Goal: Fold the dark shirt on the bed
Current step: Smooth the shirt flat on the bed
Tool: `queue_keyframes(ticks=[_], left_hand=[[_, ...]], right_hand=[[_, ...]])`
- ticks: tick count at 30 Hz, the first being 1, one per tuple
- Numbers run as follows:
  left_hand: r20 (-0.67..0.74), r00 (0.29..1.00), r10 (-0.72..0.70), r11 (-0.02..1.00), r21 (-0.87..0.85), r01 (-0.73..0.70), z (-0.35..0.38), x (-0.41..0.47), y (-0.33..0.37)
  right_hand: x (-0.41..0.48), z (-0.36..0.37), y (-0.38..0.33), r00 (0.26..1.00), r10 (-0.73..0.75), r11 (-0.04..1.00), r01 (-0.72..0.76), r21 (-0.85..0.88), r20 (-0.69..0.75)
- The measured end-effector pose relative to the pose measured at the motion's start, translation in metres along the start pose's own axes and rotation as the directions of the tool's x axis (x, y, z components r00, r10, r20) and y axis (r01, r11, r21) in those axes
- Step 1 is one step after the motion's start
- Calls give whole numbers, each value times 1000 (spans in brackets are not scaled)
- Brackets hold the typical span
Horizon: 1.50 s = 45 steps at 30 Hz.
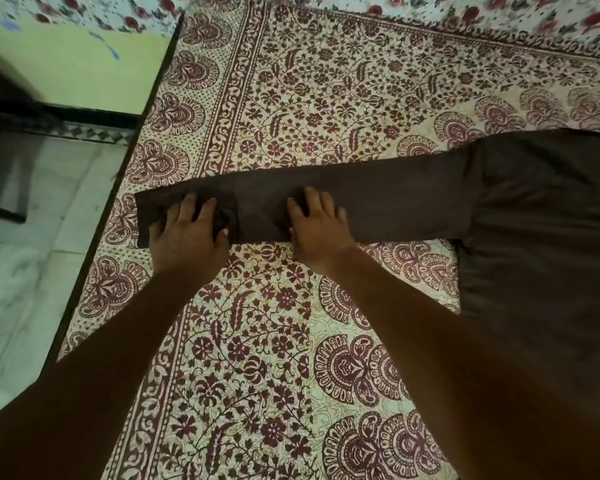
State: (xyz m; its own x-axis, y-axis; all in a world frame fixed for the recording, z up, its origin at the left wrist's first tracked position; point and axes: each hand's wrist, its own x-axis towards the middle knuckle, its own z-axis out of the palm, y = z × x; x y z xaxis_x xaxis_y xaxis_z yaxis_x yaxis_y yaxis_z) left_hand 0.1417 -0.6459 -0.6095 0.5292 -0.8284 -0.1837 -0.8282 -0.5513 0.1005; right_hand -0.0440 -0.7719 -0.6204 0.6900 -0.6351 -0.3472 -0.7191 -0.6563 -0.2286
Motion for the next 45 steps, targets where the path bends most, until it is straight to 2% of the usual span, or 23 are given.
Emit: queue_keyframes(ticks=[2,3,4,6,8,9,10,12,14,16,18,20,23,25,28,30,33,36,40,42,45], left_hand=[[-3,999,-34,998,-44,34,1,0,8],[0,998,-59,996,-68,59,2,-1,11],[-2,997,-81,993,-91,81,2,-2,15],[-44,996,-82,986,-148,75,3,-5,20],[-71,996,56,983,-171,-68,5,-9,27],[-54,989,139,976,-163,-146,8,-11,29],[-11,981,193,969,-152,-193,11,-12,31],[89,982,166,978,-141,-153,15,-12,34],[125,989,80,990,-124,-64,15,-11,43],[141,989,34,987,-158,-11,10,-11,63],[118,990,71,977,-210,-45,6,-13,87],[67,976,206,962,-196,-190,4,-18,117],[60,893,447,872,-251,-420,5,-23,164],[78,822,565,780,-374,-501,9,-27,202],[76,762,643,704,-452,-548,20,-34,257],[62,736,674,674,-458,-579,26,-36,298],[43,704,709,658,-398,-639,33,-30,354],[51,693,719,667,-330,-668,37,-11,404],[184,708,682,731,-194,-654,45,26,447],[265,778,569,818,-88,-568,49,47,455],[251,903,349,937,-124,-327,54,70,463]], right_hand=[[7,-5,-8,992,-128,992,128,-6,-4],[7,-7,-7,987,-158,987,159,16,-32],[6,-8,-3,988,-128,990,132,46,-86],[2,-6,10,971,118,990,-98,102,-210],[-6,-2,25,885,397,915,-363,174,-243],[-8,0,30,875,427,902,-397,167,-229],[-11,2,35,902,379,925,-360,123,-207],[-15,2,44,981,132,991,-134,-6,-139],[-21,-4,52,994,-100,992,96,-83,-49],[-35,-11,66,983,-174,984,171,-57,-65],[-58,-13,86,973,-54,996,70,63,-226],[-83,-14,121,918,177,976,-118,182,-354],[-120,-15,181,811,458,884,-373,282,-364],[-145,-14,220,755,555,830,-476,289,-349],[-176,-10,272,739,588,809,-539,236,-328],[-188,-6,302,755,587,810,-552,201,-293],[-196,11,325,814,539,842,-515,158,-218],[-204,33,330,828,488,873,-471,127,-277],[-201,43,335,795,487,872,-468,145,-361],[-199,45,336,795,478,877,-454,155,-375],[-198,47,339,801,472,881,-440,172,-369]])
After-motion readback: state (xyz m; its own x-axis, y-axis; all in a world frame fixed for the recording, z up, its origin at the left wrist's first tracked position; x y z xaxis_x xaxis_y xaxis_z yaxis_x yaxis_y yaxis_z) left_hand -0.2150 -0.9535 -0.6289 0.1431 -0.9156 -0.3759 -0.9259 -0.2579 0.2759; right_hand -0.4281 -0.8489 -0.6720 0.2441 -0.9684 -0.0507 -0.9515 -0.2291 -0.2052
